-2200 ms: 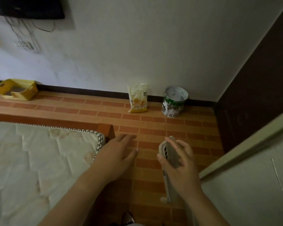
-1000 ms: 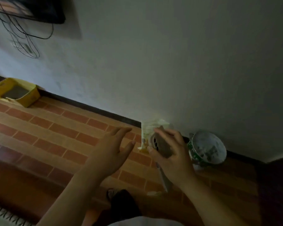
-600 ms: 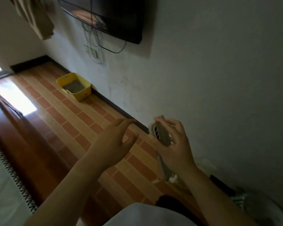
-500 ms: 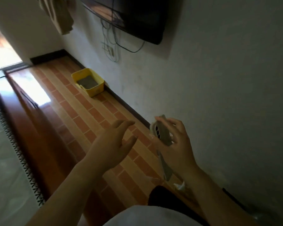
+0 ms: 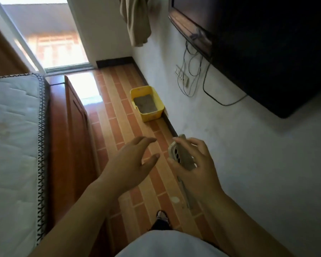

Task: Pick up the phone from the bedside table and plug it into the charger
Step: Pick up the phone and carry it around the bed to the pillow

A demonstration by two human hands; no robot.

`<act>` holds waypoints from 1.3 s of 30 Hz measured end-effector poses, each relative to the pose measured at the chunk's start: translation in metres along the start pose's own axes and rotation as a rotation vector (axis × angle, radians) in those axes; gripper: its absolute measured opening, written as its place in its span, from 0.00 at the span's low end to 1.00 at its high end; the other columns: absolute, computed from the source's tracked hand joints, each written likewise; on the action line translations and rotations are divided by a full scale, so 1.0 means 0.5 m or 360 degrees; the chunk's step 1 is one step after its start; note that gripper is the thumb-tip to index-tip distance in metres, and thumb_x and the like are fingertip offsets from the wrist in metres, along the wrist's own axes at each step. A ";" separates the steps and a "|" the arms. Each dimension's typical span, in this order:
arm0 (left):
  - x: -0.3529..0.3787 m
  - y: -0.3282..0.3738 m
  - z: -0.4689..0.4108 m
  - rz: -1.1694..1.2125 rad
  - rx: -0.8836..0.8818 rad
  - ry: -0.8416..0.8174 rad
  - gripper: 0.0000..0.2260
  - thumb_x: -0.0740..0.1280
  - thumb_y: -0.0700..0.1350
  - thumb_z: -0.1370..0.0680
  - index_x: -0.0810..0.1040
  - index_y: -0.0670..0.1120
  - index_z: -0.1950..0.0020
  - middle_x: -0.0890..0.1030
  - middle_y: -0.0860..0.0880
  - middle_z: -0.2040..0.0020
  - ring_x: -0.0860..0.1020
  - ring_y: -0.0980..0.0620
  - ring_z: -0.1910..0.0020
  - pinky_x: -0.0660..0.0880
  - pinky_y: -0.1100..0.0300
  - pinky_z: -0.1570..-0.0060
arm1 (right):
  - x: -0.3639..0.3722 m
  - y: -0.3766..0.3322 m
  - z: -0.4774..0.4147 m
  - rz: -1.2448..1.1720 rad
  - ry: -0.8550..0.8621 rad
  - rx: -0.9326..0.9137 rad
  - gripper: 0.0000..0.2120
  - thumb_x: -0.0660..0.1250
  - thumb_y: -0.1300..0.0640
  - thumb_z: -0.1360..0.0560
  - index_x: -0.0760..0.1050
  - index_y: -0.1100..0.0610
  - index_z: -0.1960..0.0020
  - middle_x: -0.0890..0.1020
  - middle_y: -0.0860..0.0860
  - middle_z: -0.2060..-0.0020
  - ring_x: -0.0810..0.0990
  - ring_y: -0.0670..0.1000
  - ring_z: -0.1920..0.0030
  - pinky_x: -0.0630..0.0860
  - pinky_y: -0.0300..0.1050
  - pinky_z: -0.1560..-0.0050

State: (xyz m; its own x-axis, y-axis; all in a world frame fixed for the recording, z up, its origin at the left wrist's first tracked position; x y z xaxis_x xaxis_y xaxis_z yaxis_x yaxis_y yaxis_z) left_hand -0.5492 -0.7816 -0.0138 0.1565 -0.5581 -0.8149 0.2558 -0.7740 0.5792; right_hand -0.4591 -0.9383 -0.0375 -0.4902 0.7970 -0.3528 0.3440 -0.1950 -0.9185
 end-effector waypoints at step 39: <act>-0.746 -1.001 -1.174 -0.0068 -0.0590 0.0603 0.21 0.60 0.58 0.25 0.66 0.57 0.33 0.70 0.51 0.31 0.72 0.50 0.38 0.66 0.59 0.48 | 0.882 -0.036 -1.635 -0.0042 -0.0600 -0.0469 0.24 0.67 0.39 0.32 0.69 0.40 0.38 0.71 0.47 0.38 0.72 0.41 0.42 0.74 0.28 0.51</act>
State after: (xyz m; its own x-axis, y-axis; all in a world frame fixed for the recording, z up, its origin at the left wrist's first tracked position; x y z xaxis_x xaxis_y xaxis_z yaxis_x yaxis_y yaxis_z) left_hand -0.1755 -0.0104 -0.0124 0.4547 -0.3284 -0.8279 0.5787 -0.5977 0.5549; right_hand -0.0267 -0.1160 -0.0305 -0.7395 0.5261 -0.4199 0.5129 0.0363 -0.8577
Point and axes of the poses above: each hand's wrist, its own z-axis away from the middle knuckle, its own x-axis out of the palm, y = z × x, the point moved 1 cm from there along -z, towards the middle knuckle
